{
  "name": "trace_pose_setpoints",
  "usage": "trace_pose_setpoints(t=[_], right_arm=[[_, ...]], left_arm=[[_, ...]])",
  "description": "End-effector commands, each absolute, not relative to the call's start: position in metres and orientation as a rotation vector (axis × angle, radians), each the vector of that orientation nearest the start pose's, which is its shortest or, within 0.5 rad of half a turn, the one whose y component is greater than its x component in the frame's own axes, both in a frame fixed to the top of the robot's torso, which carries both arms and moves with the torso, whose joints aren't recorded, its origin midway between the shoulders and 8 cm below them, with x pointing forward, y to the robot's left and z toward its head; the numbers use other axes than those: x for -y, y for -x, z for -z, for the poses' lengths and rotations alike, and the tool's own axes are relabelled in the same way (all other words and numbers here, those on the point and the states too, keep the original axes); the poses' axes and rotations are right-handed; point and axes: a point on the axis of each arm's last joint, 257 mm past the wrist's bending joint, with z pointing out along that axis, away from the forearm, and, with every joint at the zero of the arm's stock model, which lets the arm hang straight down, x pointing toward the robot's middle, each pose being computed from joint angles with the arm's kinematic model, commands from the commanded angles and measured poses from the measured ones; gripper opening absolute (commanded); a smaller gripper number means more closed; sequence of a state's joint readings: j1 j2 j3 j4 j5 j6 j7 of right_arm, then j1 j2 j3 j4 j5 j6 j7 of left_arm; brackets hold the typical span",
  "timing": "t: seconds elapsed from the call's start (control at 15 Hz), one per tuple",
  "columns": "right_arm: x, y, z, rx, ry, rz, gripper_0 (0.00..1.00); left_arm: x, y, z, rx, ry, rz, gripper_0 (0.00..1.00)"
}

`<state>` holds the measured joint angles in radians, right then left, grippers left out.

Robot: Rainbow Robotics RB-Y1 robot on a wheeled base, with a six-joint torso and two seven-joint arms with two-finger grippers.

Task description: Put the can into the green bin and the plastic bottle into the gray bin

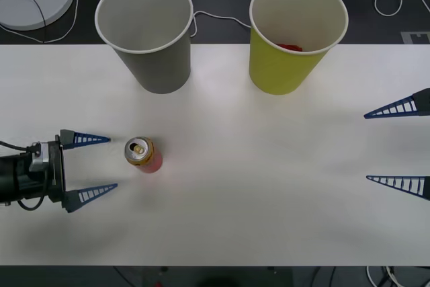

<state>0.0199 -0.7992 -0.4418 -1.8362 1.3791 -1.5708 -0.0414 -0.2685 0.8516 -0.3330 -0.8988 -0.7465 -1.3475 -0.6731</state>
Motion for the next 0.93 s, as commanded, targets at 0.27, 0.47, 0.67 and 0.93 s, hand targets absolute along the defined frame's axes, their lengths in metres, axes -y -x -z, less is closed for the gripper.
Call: trace_pose_setpoints(t=[0.27,0.47,0.67,0.93], right_arm=[[0.282,-0.351,0.14,-1.455,1.582,-0.343,1.0],[0.282,-0.351,0.14,-1.455,1.582,-0.343,1.0],[0.282,-0.351,0.14,-1.455,1.582,-0.343,1.0],[0.282,-0.351,0.14,-1.455,1.582,-0.343,1.0]], left_arm=[[-0.243,-0.411,0.288,-1.351,-1.248,0.589,1.0],[-0.231,-0.415,0.291,-1.333,-1.238,0.577,1.0],[-0.216,-0.422,0.293,-1.316,-1.219,0.567,1.0],[-0.2,-0.429,0.295,-1.3,-1.202,0.556,1.0]])
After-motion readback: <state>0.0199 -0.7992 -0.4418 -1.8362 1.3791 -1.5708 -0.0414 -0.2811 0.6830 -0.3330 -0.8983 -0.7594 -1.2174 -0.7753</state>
